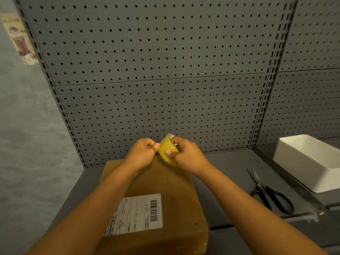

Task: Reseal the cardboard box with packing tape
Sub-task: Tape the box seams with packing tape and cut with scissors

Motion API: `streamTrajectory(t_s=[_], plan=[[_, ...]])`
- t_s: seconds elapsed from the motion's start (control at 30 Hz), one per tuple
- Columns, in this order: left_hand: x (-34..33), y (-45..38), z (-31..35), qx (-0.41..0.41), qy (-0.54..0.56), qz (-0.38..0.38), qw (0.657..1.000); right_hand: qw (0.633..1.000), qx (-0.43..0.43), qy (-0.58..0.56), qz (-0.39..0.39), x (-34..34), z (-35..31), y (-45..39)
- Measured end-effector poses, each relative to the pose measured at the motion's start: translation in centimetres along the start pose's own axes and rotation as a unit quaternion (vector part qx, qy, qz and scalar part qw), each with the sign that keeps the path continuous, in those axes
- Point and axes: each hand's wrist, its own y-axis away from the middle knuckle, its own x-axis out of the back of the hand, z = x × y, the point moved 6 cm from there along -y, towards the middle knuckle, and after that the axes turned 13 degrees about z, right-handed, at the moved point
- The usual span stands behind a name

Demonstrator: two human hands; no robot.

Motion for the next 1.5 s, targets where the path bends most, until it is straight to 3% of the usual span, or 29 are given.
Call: streamTrajectory(t_s=[0.2,0.3,0.37,0.47,0.77,1.23,1.5], plan=[[-0.2,0.2,0.5,-0.034,-0.012,-0.012,0.999,1.0,0.004,0.012,0.004,0.2,-0.5,0.2],[0.2,0.2,0.5,-0.048,0.005,0.021,0.999,1.0,-0.003,0.009,0.003,0.2,-0.4,0.1],[0.8,0.2,0.4,-0.017,0.072,0.058,0.996,1.0,-0.012,0.009,-0.007,0.1,-0.4,0.0],[1.2,0.1,0.3,0.043,0.142,0.042,0.988,1.0,-0.004,0.02,-0.015,0.1,-0.8,0.1],[0.7,-0.2,-0.1,0.022,0.051,0.029,0.998,0.999,0.004,0.036,-0.019,0.1,-1.3,0.3],[0.2,0.4,0.9,-0.057,0.02,0.003,0.998,0.999,-0.014,0.031,-0.024,0.3,-0.7,0.2],[1.0,0.2,0.1,-0.007,0.056,0.035,0.998,0.999,0.002,0.039,-0.031,0.0,-1.2,0.0]])
